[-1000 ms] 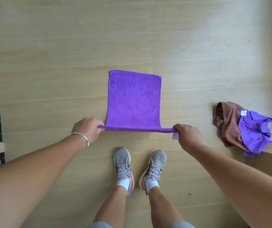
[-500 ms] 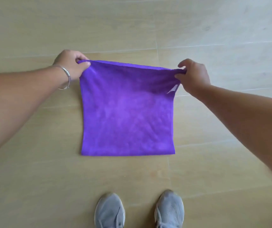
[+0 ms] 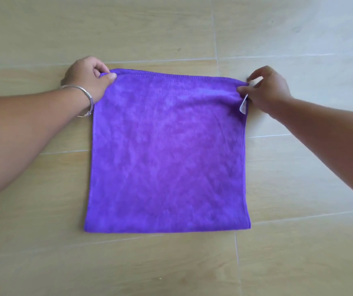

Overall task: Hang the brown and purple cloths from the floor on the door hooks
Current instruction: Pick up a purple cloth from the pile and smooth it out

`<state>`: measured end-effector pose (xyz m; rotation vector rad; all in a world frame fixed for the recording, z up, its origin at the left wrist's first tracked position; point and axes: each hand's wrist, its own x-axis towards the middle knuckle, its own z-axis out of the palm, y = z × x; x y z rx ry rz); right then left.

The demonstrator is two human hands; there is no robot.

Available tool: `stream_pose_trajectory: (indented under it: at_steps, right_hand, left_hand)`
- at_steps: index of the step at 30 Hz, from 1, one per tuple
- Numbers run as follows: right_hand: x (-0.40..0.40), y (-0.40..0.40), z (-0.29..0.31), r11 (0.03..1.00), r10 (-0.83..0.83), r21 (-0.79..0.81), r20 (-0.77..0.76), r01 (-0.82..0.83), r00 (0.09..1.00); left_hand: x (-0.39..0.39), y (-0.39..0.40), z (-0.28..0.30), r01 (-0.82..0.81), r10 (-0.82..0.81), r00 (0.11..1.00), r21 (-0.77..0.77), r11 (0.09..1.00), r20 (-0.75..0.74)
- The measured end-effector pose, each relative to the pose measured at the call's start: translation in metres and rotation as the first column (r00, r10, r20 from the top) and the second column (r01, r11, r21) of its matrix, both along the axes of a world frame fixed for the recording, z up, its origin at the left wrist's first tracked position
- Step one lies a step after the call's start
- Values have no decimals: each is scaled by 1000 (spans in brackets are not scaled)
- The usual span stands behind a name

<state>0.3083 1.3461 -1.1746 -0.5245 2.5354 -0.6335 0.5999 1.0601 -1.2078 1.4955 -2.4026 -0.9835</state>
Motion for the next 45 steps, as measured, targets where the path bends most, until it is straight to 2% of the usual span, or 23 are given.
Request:
stream_pose_trajectory:
  at_steps: [3, 6, 7, 9, 10, 12, 14, 16, 17, 20, 22, 25, 29, 31, 32, 34, 36, 38, 41, 45]
  right_hand:
    - [-6, -8, -5, 996, -83, 46, 2, 83, 997]
    - [-10, -20, -4, 985, -67, 153, -114, 85, 991]
    - [-11, -23, -2, 983, -111, 127, -156, 131, 982]
    - [-4, -27, 5, 976, -214, -93, -201, 199, 956]
    - [9, -25, 11, 967, -179, -223, -231, 127, 956]
    - [51, -9, 25, 914, 137, -317, -347, -254, 928]
    - [103, 25, 25, 758, 515, -186, -417, -625, 749]
    - [148, 65, 12, 610, 740, 33, -379, -791, 555]
    - [163, 80, 2, 571, 791, 125, -347, -811, 503]
    - [165, 94, -19, 524, 835, 239, -330, -817, 439]
    - [146, 80, -25, 515, 836, 238, -352, -823, 421]
    - [122, 44, -25, 520, 838, 293, -356, -802, 413]
    - [100, -5, -17, 603, 794, 371, -361, -706, 489]
    - [96, -13, -12, 599, 799, 377, -339, -707, 496]
    - [95, -9, -8, 564, 822, 361, -329, -742, 465]
    - [98, 12, 1, 437, 889, 344, -306, -831, 340]
    - [100, 43, 8, 324, 940, 389, -237, -862, 247]
    - [102, 68, 12, 252, 968, 475, -129, -843, 217]
    - [109, 76, 13, 243, 970, 548, -107, -801, 220]
    - [114, 66, 8, 213, 974, 619, -191, -756, 119]
  left_hand:
    - [-8, -8, -1, -9, 9, 999, 21, 1000, 32]
    - [-12, -11, 1, -40, 44, 996, -55, 998, 80]
    - [-13, -9, 2, -68, 75, 994, -81, 994, 85]
    - [-12, 6, 10, -121, 127, 991, -121, 985, 49]
    - [-6, 20, 17, -78, 84, 996, -179, 981, 28]
    - [17, 61, 33, 216, -210, 976, -337, 916, 55]
    - [51, 112, 43, 539, -512, 840, -367, 758, 177]
    - [85, 161, 41, 696, -615, 715, -259, 669, 333]
    - [98, 179, 38, 734, -633, 663, -185, 653, 399]
    - [108, 187, 26, 818, -666, 520, -88, 568, 535]
    - [94, 163, 21, 834, -661, 491, -87, 544, 567]
    - [66, 124, 17, 804, -588, 508, -101, 587, 629]
    - [25, 90, 20, 757, -487, 532, -132, 639, 693]
    - [16, 90, 26, 755, -504, 553, -144, 639, 663]
    - [17, 95, 28, 760, -533, 573, -159, 631, 623]
    - [30, 112, 34, 782, -594, 579, -175, 598, 558]
    - [54, 130, 36, 823, -634, 536, -179, 538, 558]
    - [74, 140, 38, 857, -662, 495, -189, 480, 563]
    - [82, 141, 42, 854, -664, 515, -256, 453, 542]
    - [63, 145, 46, 849, -651, 528, -309, 429, 545]
